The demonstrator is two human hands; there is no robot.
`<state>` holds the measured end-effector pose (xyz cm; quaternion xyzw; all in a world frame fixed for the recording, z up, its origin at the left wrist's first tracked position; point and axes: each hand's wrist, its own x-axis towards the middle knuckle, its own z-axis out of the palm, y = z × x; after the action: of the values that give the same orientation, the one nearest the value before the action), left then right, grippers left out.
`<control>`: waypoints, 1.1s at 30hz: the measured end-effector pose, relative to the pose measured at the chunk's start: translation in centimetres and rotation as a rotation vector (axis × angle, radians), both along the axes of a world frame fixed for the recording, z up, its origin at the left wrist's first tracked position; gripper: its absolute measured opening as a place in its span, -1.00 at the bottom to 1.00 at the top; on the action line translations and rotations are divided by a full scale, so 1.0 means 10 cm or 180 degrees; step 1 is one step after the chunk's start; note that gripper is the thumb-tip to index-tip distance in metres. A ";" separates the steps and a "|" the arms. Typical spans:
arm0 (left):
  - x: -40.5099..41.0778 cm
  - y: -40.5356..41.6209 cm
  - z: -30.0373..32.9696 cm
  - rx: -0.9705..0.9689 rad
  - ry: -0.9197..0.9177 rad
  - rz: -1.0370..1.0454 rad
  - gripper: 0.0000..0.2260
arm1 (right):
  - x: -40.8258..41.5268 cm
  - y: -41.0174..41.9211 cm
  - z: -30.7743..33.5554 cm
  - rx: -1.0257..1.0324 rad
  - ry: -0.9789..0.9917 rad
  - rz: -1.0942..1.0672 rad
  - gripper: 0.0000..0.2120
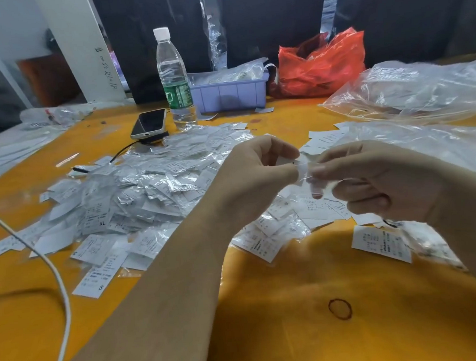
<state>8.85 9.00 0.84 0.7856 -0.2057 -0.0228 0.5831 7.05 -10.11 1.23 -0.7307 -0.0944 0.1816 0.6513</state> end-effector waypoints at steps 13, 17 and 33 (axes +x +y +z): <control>-0.01 0.01 -0.03 0.0367 -0.0146 -0.0398 -0.84 | -0.01 -0.07 0.04 -0.0790 -0.0299 -0.0011 -0.57; 0.02 0.02 -0.06 0.0467 -0.0234 -0.0314 -0.89 | -0.01 -0.06 0.02 -0.0893 -0.0156 0.0305 -0.71; 0.09 0.04 -0.02 -0.0950 0.0058 0.0243 -0.65 | 0.01 -0.01 -0.02 -0.0086 -0.0244 -0.0012 -0.73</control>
<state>9.77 9.41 0.64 0.6972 -0.1714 0.0231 0.6957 7.16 -10.21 0.99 -0.7460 -0.1154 0.1535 0.6377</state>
